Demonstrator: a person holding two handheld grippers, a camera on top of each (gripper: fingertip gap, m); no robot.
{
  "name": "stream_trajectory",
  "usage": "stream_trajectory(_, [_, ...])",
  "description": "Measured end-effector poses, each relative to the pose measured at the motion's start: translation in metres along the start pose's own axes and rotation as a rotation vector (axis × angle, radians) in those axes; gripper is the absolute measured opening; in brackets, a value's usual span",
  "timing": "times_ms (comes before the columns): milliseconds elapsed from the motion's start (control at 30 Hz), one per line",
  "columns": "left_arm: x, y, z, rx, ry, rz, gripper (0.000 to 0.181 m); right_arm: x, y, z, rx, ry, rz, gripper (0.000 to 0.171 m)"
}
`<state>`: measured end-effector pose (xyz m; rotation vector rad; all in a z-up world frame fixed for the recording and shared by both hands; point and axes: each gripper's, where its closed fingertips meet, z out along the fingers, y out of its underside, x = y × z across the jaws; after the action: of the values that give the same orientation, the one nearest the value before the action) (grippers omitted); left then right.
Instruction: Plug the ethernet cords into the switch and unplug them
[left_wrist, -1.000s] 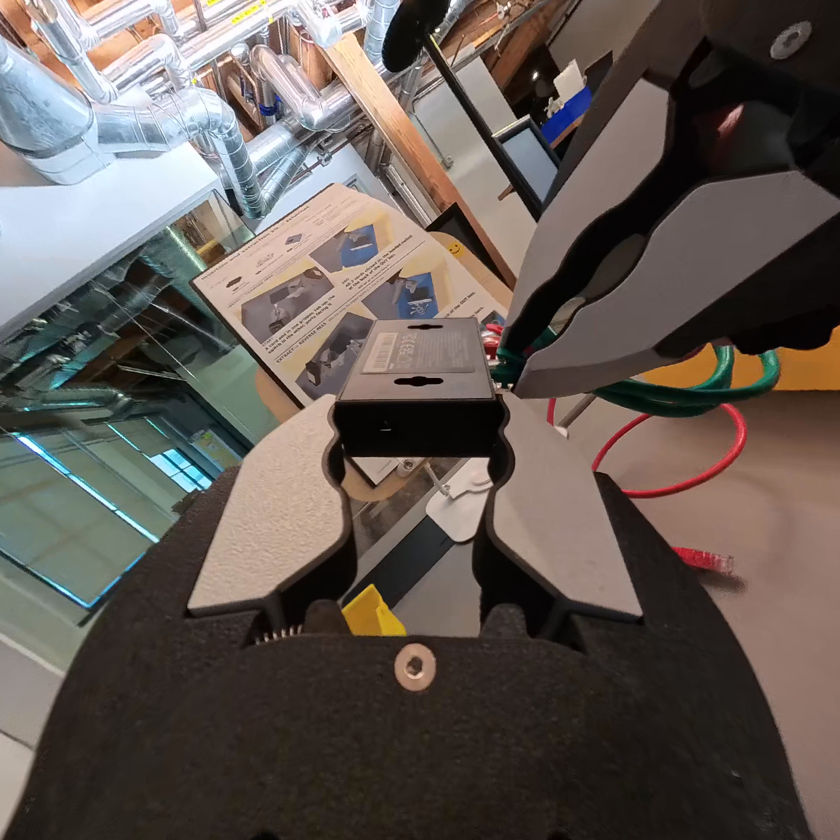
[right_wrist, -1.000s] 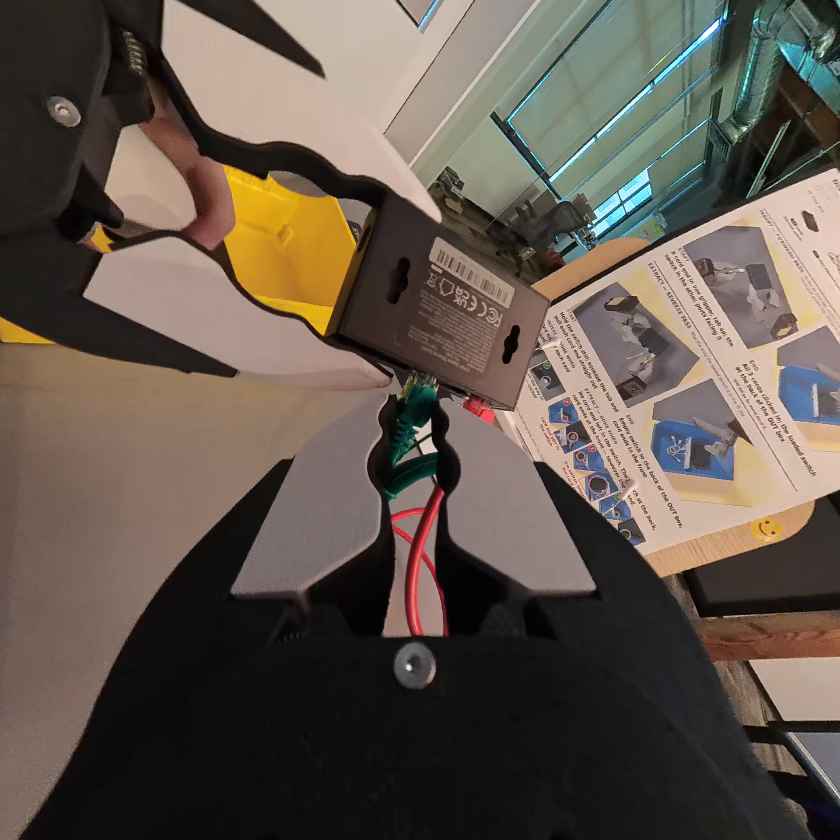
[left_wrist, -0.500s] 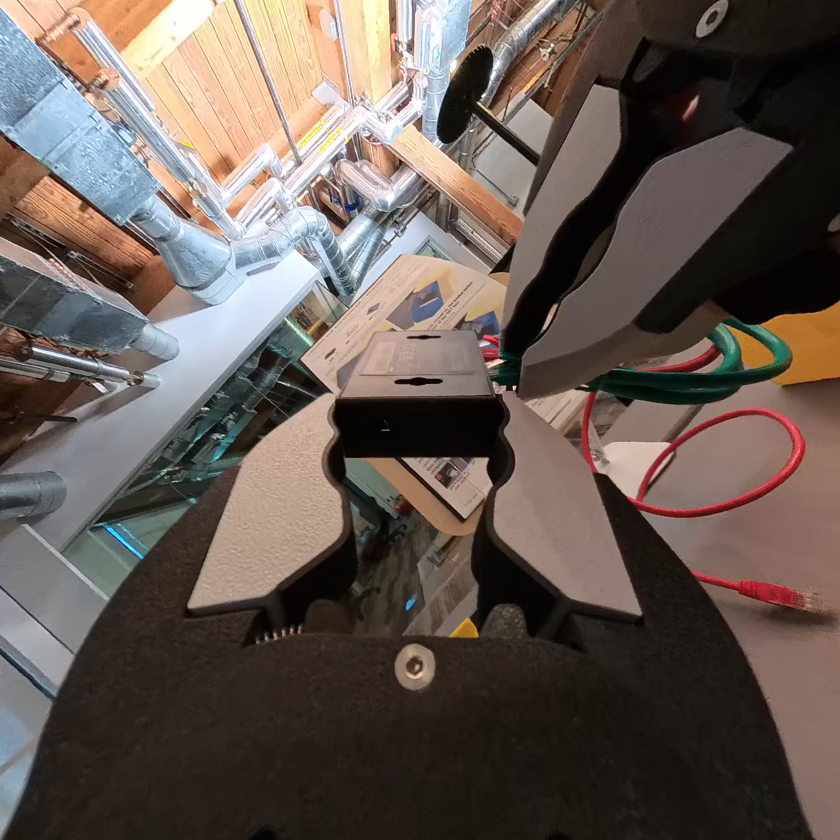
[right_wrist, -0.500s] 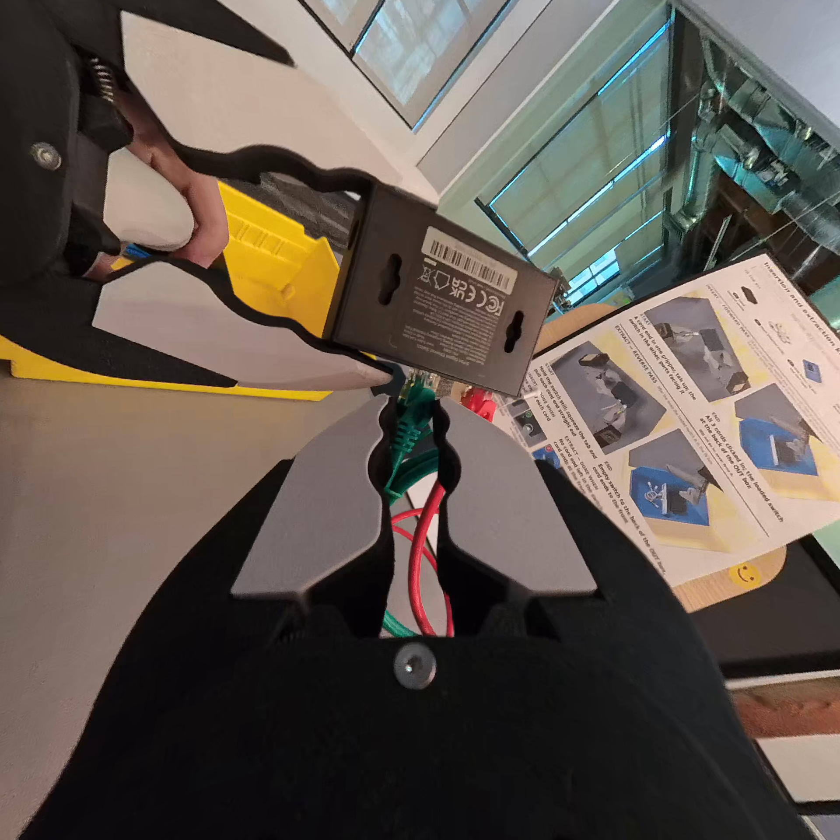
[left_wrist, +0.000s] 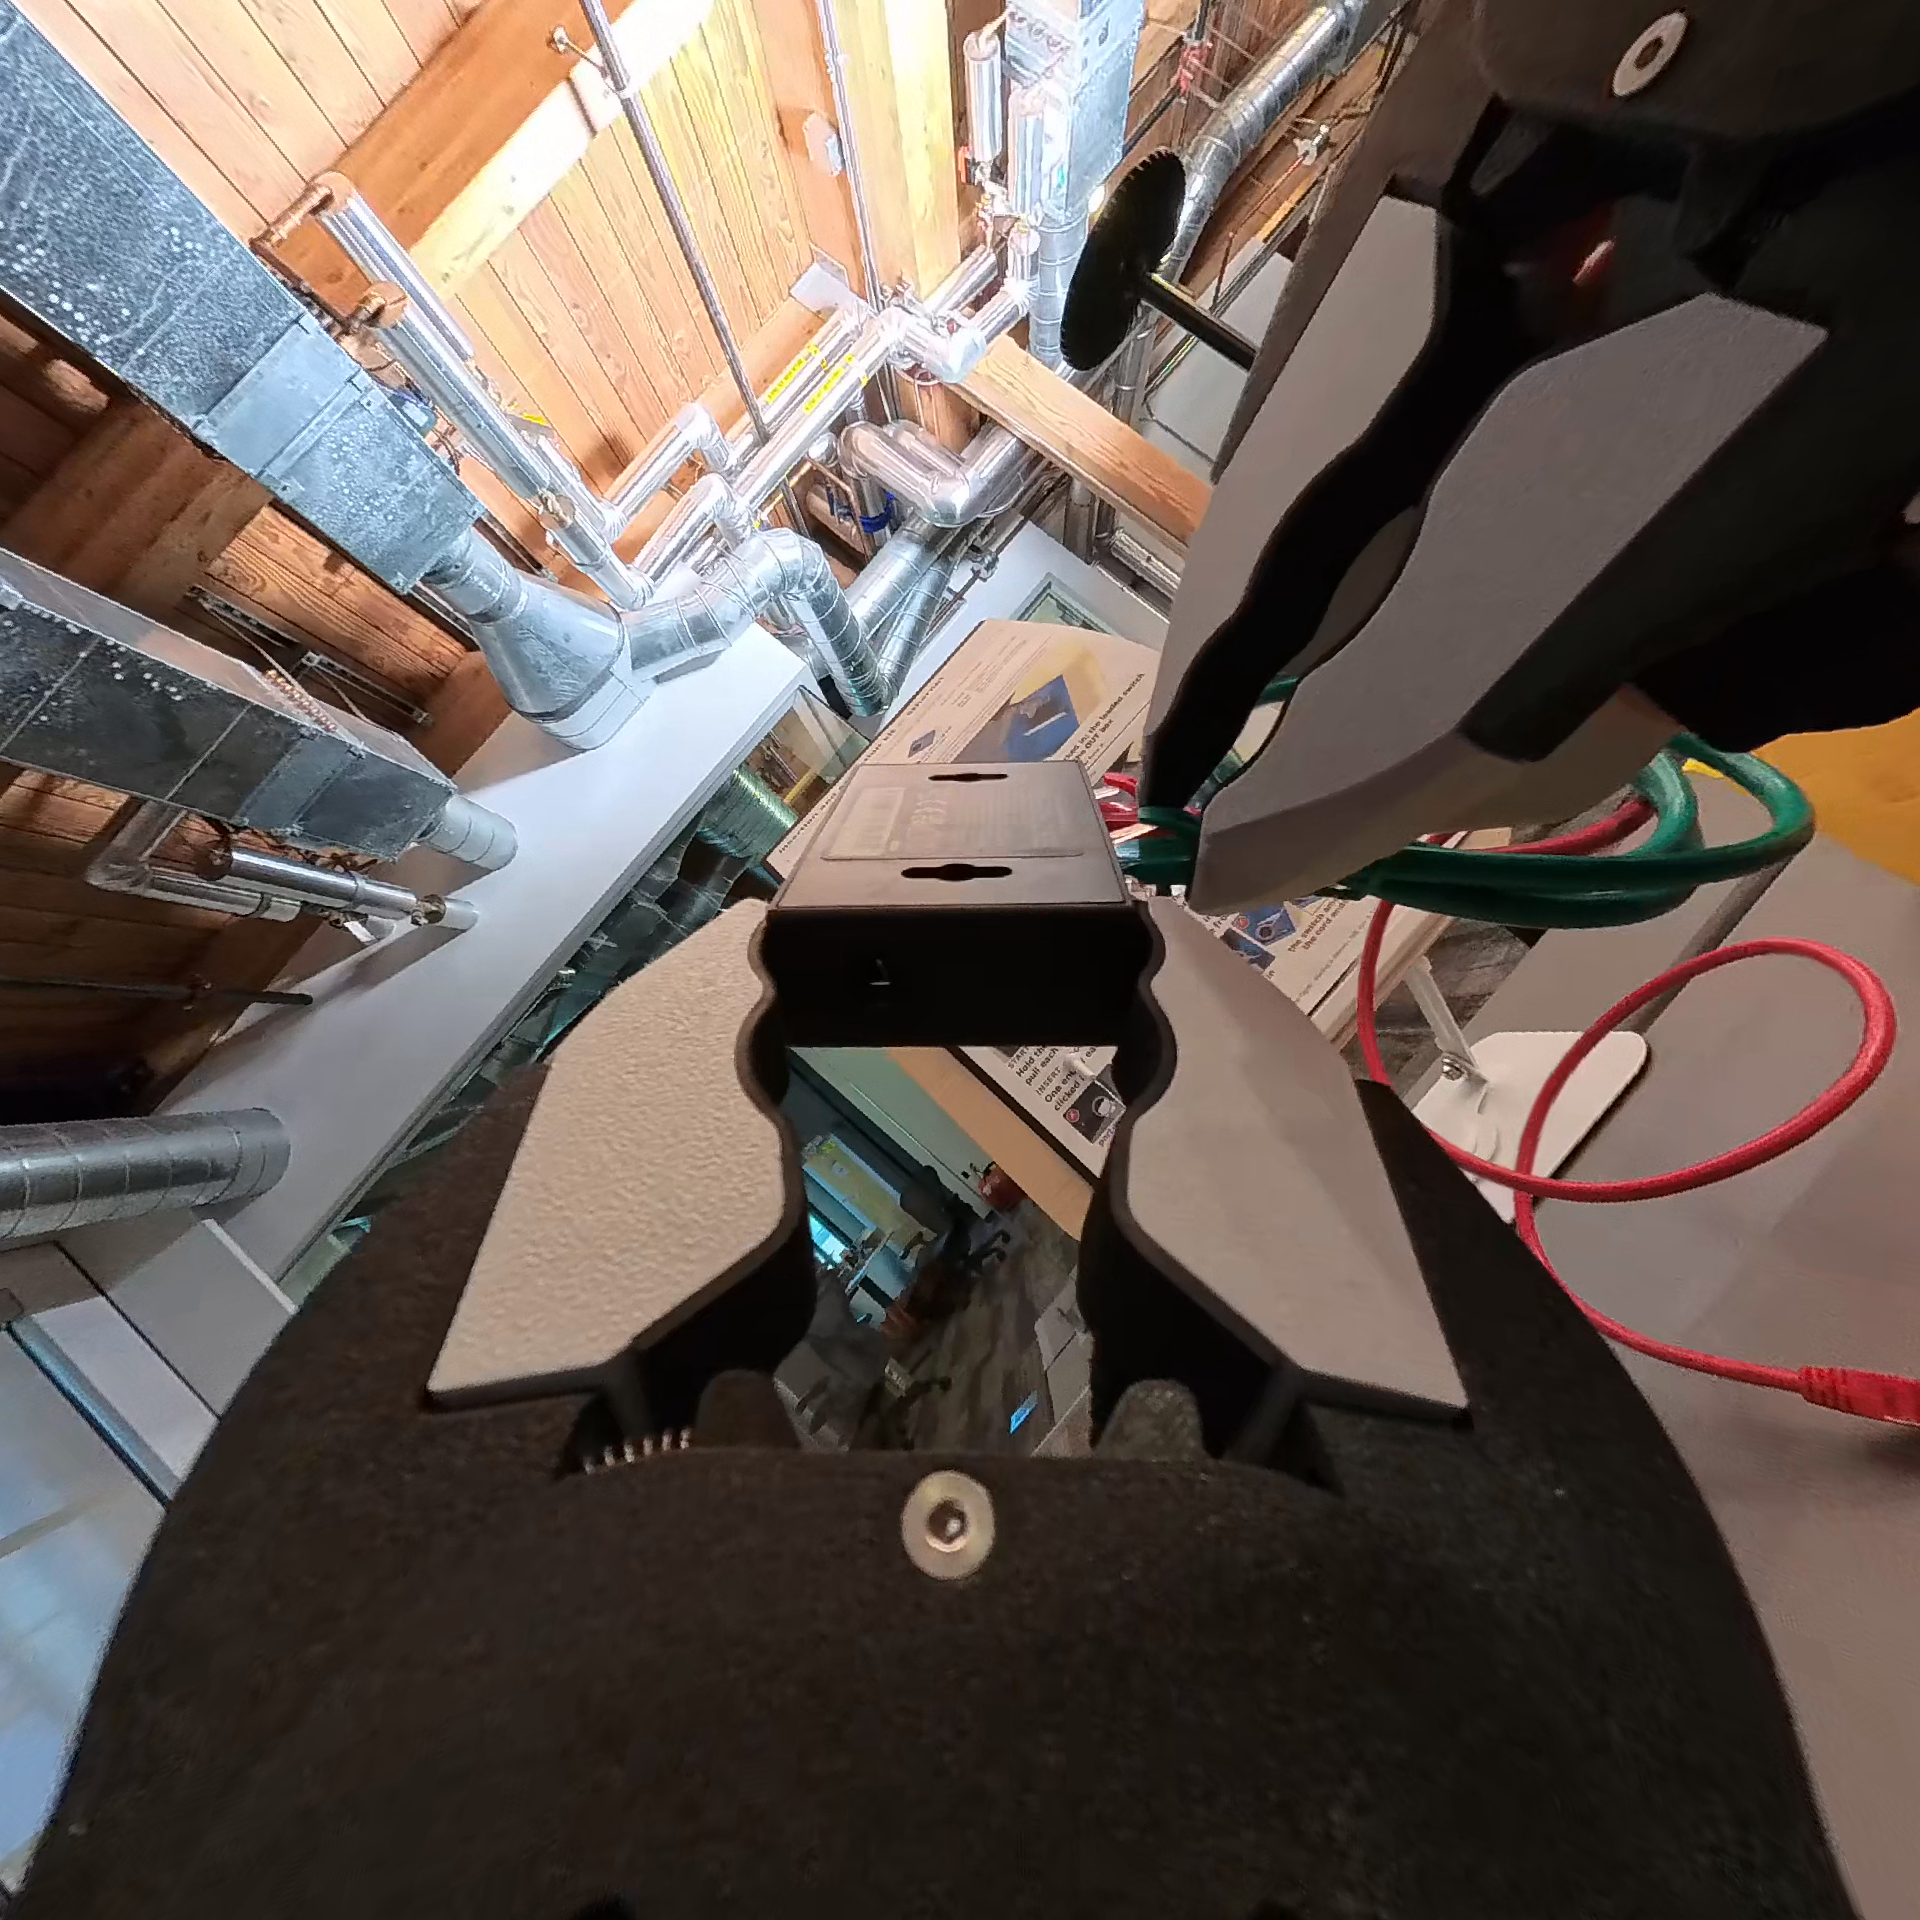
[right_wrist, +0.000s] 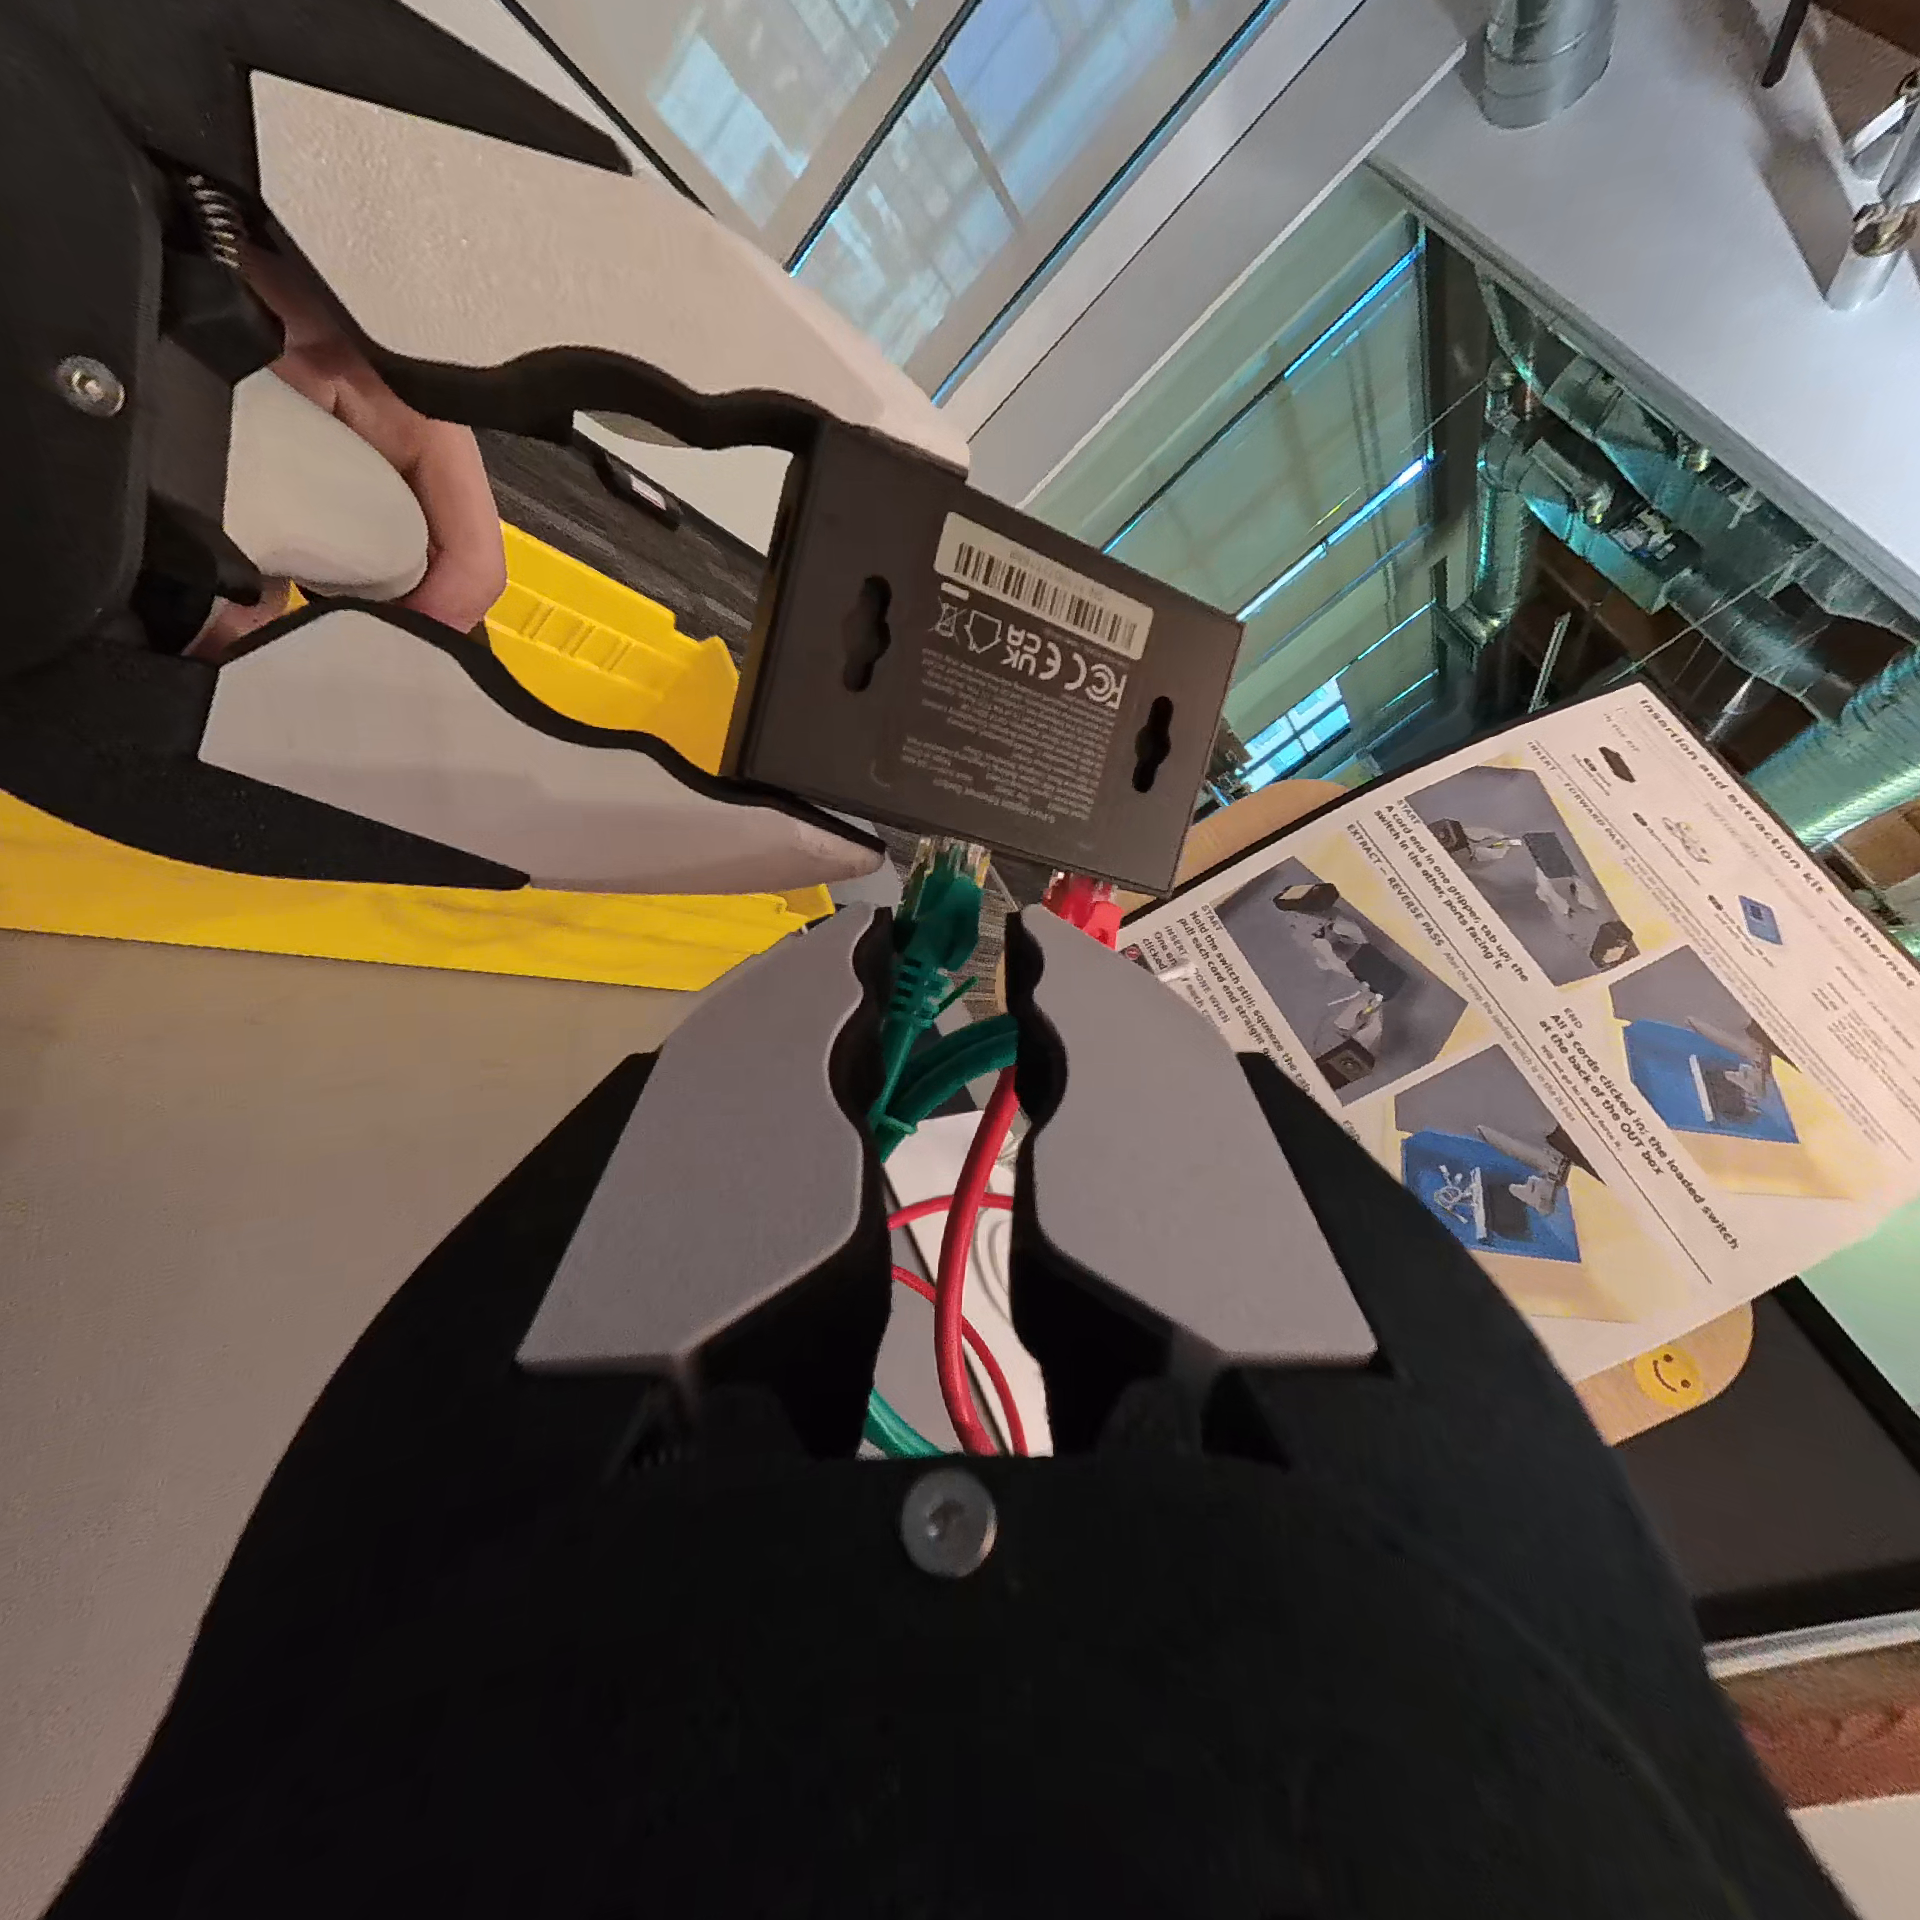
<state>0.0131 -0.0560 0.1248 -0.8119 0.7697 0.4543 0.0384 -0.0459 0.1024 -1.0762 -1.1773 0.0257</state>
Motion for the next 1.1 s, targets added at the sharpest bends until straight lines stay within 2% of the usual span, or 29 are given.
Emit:
stream_trajectory(300, [0.011,0.002,0.002,-0.010,0.034,0.015,0.061,-0.007,0.013,0.002,-0.081,-0.100,0.068,0.016])
stream_trajectory(500, [0.027,0.015,0.009,-0.083,0.204,-0.245,0.061,-0.012,0.027,0.001,-0.132,-0.273,0.323,0.014])
stream_trajectory(733, [0.046,0.033,0.012,-0.151,0.373,-0.536,0.061,-0.018,0.042,0.003,-0.244,-0.304,0.414,0.014])
stream_trajectory(1100, [0.056,0.040,0.015,-0.179,0.381,-0.633,0.061,-0.016,0.052,0.005,-0.305,-0.266,0.496,0.013])
